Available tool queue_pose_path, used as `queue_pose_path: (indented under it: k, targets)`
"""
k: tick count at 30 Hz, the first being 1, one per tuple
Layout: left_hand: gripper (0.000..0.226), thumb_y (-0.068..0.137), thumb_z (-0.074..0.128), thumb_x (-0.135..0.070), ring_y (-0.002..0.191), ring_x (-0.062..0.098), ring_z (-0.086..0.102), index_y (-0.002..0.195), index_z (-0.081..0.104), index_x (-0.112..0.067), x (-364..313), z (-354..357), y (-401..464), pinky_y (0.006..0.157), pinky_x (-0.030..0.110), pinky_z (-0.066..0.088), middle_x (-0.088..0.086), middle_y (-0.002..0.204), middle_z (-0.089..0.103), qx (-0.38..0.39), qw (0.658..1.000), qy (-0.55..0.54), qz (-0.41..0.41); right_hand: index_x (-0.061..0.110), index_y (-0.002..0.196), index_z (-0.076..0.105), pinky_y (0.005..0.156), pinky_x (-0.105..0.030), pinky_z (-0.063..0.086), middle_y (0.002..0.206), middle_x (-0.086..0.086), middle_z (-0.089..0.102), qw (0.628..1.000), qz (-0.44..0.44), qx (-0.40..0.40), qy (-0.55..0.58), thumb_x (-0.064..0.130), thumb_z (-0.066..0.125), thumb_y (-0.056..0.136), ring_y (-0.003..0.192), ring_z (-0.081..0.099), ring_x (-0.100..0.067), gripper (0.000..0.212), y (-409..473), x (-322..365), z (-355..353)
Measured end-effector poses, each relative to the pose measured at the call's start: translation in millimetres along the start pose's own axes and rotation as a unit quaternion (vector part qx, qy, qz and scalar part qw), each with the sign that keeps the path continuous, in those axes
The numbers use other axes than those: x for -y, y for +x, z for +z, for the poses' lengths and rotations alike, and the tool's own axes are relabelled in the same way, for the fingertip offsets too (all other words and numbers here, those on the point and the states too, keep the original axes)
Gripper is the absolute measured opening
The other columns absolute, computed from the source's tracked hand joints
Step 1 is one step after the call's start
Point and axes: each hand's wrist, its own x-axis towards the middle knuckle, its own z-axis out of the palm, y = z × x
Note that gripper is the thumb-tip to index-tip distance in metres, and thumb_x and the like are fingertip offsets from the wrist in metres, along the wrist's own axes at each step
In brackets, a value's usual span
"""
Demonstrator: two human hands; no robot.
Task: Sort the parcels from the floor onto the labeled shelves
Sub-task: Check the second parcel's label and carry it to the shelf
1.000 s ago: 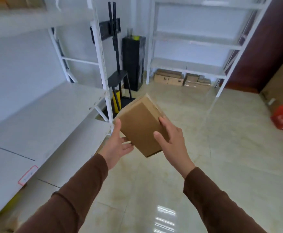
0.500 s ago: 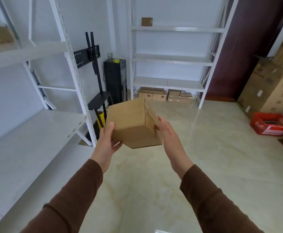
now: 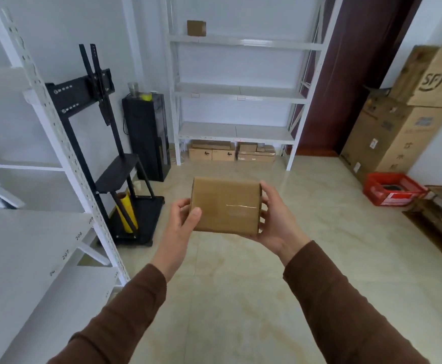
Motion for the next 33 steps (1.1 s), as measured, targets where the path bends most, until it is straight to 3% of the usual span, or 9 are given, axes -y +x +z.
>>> queue_pose_path:
  k: [2, 4, 9, 13, 17, 19, 21, 28, 33]
  targets:
    - [0.079, 0.083, 0.042, -0.084, 0.136, 0.022, 0.051, 0.14, 0.049, -0.031, 1.2, -0.3, 33.2, 0.119, 0.048, 0.034, -0.001, 0.141, 0.06, 0.03, 0.995, -0.065, -0.075, 0.023, 0.133, 0.066, 0.085, -0.045, 0.059, 0.126, -0.006, 0.064, 0.999, -0.033, -0.017, -0.029, 0.064, 0.062, 0.087, 0.117, 0.061, -0.025, 0.061, 21.6, 5.6, -4.2]
    - [0.096, 0.075, 0.037, -0.093, 0.14, 0.029, 0.049, 0.145, 0.05, -0.029, 0.9, -2.8, 70.6, 0.12, 0.062, 0.025, 0.004, 0.146, 0.059, 0.057, 0.968, -0.178, -0.168, 0.026, 0.137, 0.061, 0.085, -0.043, 0.055, 0.135, -0.002, 0.062, 0.994, -0.075, -0.027, -0.08, 0.065, 0.057, 0.088, 0.124, 0.057, -0.022, 0.063, 45.0, 10.1, -7.9]
    - [0.089, 0.073, 0.054, -0.088, 0.14, 0.04, 0.046, 0.145, 0.056, -0.036, 9.5, 6.6, 159.9, 0.115, 0.077, 0.013, 0.007, 0.146, 0.061, 0.161, 0.901, -0.285, -0.285, 0.03, 0.142, 0.048, 0.093, -0.038, 0.052, 0.133, 0.006, 0.061, 0.974, -0.144, -0.019, -0.173, 0.052, 0.059, 0.096, 0.123, 0.058, -0.014, 0.052, 113.1, 30.7, -8.2]
    - [0.059, 0.083, 0.071, -0.053, 0.133, 0.038, 0.057, 0.138, 0.063, -0.033, 20.3, 35.9, 233.3, 0.109, 0.068, 0.037, 0.015, 0.138, 0.068, 0.115, 0.907, -0.299, -0.272, 0.038, 0.146, 0.046, 0.088, -0.024, 0.048, 0.143, 0.01, 0.054, 0.949, -0.2, 0.004, -0.243, 0.064, 0.063, 0.086, 0.126, 0.057, -0.009, 0.068, 185.5, 62.6, -11.9]
    - [0.042, 0.092, 0.066, -0.044, 0.136, 0.034, 0.055, 0.132, 0.066, -0.033, 25.1, 56.8, 307.9, 0.109, 0.064, 0.041, 0.011, 0.137, 0.069, 0.081, 0.924, -0.306, -0.216, 0.04, 0.143, 0.057, 0.092, -0.024, 0.045, 0.145, 0.013, 0.053, 0.953, -0.207, 0.007, -0.221, 0.077, 0.052, 0.087, 0.124, 0.053, 0.002, 0.068, 254.1, 115.4, -15.7]
    - [0.047, 0.094, 0.064, -0.04, 0.137, 0.031, 0.055, 0.14, 0.058, -0.033, 24.3, 59.4, 342.2, 0.111, 0.06, 0.042, 0.004, 0.135, 0.071, 0.058, 0.945, -0.281, -0.155, 0.042, 0.14, 0.059, 0.095, -0.03, 0.043, 0.136, 0.024, 0.055, 0.966, -0.183, 0.024, -0.18, 0.068, 0.043, 0.096, 0.118, 0.05, 0.009, 0.053, 289.8, 137.2, -15.8]
    - [0.056, 0.096, 0.063, -0.037, 0.132, 0.023, 0.059, 0.149, 0.048, -0.035, 19.3, 60.7, 371.7, 0.112, 0.055, 0.045, -0.004, 0.136, 0.07, 0.031, 0.969, -0.229, -0.084, 0.054, 0.132, 0.06, 0.1, -0.039, 0.047, 0.13, 0.031, 0.059, 0.979, -0.142, 0.054, -0.134, 0.063, 0.041, 0.1, 0.122, 0.055, -0.001, 0.038, 327.6, 149.8, -13.3]
    - [0.078, 0.083, 0.074, -0.038, 0.126, -0.001, 0.059, 0.151, 0.035, -0.044, 19.6, 36.0, 505.3, 0.096, 0.022, 0.054, -0.019, 0.139, 0.06, -0.032, 0.996, -0.056, 0.061, 0.041, 0.149, 0.05, 0.112, -0.057, 0.045, 0.142, 0.007, 0.068, 0.973, -0.148, 0.137, -0.111, 0.053, 0.056, 0.099, 0.137, 0.06, -0.023, 0.052, 488.9, 164.0, 36.7]
    - [0.066, 0.091, 0.065, -0.043, 0.11, -0.008, 0.066, 0.149, 0.033, -0.039, 16.7, 5.5, 611.5, 0.104, 0.032, 0.05, -0.015, 0.14, 0.055, -0.031, 0.993, -0.113, 0.03, 0.032, 0.153, 0.049, 0.111, -0.052, 0.048, 0.143, -0.003, 0.068, 0.973, -0.18, 0.129, -0.061, 0.041, 0.059, 0.101, 0.134, 0.063, -0.028, 0.053, 588.7, 185.1, 72.8]
